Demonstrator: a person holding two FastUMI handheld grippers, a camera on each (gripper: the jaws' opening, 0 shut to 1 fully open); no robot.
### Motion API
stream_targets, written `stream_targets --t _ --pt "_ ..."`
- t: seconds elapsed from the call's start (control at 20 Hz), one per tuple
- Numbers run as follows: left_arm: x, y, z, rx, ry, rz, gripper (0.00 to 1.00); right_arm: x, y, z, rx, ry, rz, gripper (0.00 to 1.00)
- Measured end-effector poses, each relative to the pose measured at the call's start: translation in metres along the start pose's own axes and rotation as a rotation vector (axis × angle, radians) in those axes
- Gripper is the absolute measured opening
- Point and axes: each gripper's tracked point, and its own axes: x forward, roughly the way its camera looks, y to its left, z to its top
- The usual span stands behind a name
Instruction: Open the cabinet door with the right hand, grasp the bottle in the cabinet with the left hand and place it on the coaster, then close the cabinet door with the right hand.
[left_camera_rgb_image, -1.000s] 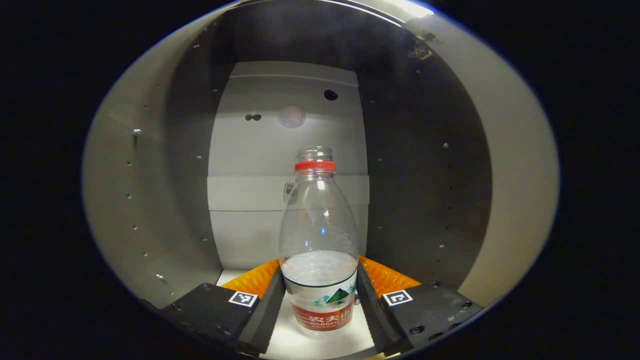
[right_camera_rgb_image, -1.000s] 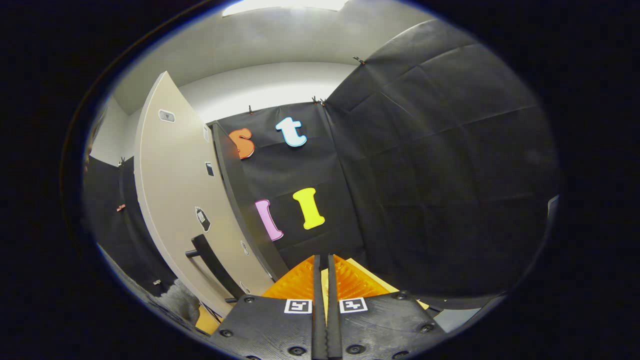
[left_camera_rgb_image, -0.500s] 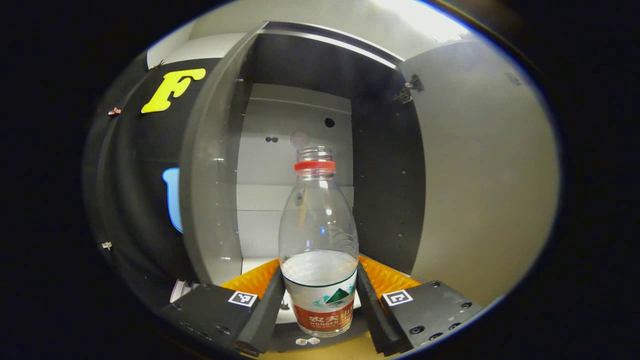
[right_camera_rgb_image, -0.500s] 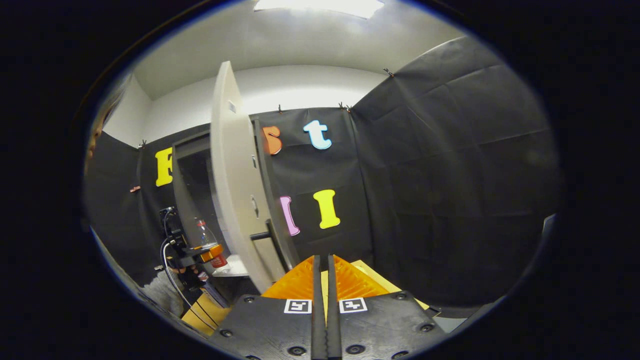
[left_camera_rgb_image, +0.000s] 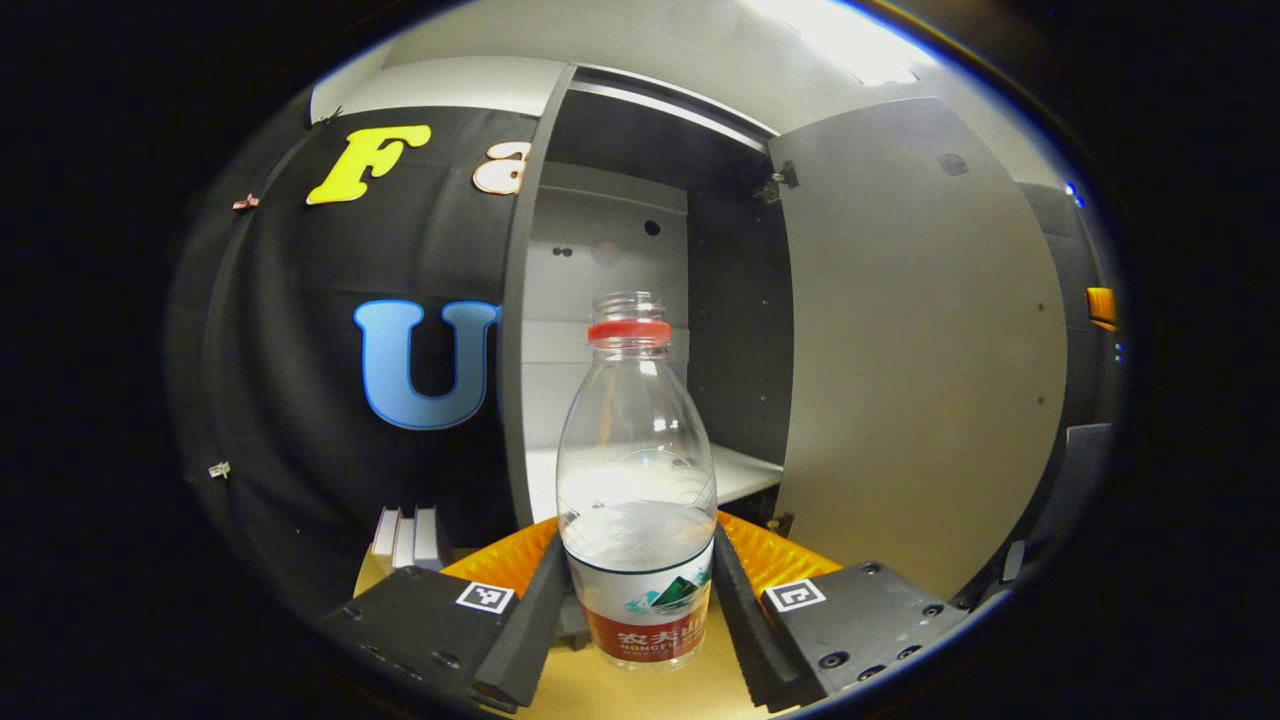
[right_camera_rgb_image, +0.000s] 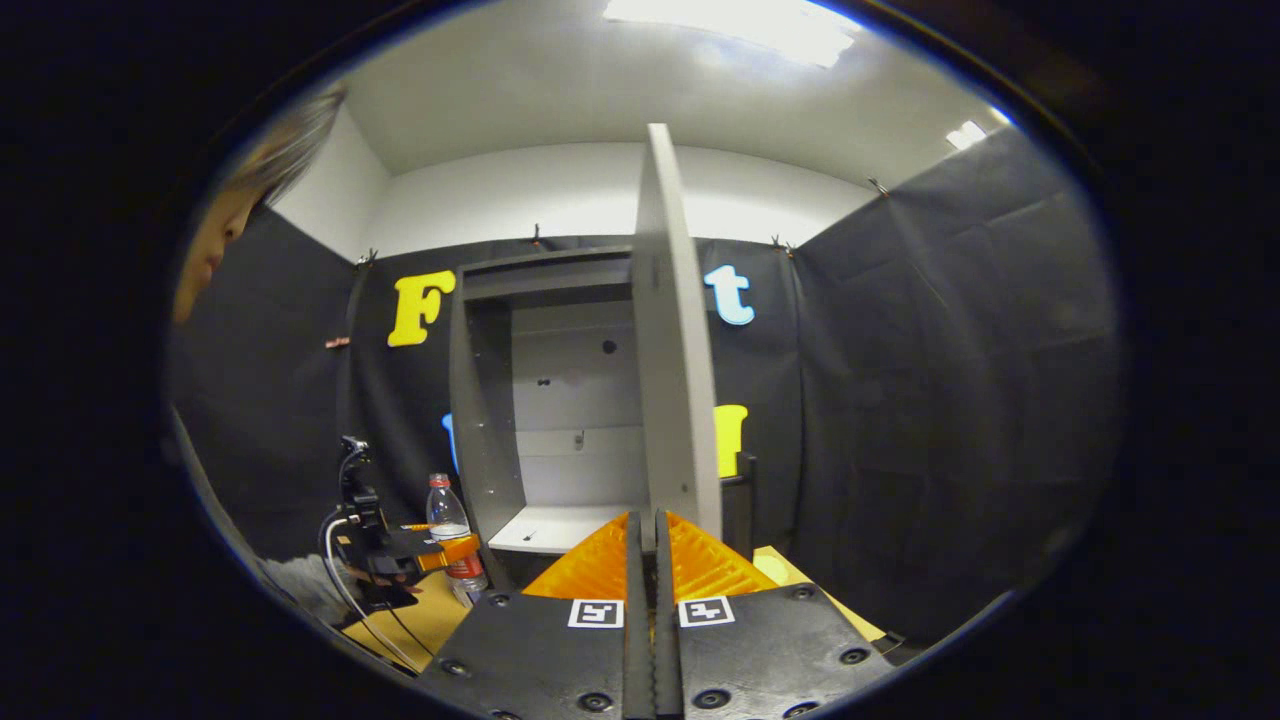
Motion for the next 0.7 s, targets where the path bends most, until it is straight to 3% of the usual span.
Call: stream_targets --t 0.2,0.25,0.4,0.55,0.7 --pt "-0.038 0.01 -0.029 0.009 0.002 0.017 0.76 0.043 0.058 -0.028 -0.009 0.026 0.1 0.1" --pt "-0.044 0.011 -0.04 0.008 0.004 0.016 0.76 0.055 0.071 -0.037 -0.024 0.025 0.114 0.19" --pt "-0.06 0.008 -0.072 -0.01 -0.004 0.011 0.77 0.098 0.1 -0.07 -0.114 0.031 0.125 0.32" --pt "-0.067 0.0 -0.117 -0.021 0.023 0.019 0.76 0.123 0.135 -0.104 -0.174 0.002 0.16 0.96" --pt "-0.076 -0.011 -0.162 -0.03 0.015 0.02 0.77 0.138 0.154 -0.142 -0.202 0.021 0.178 0.98"
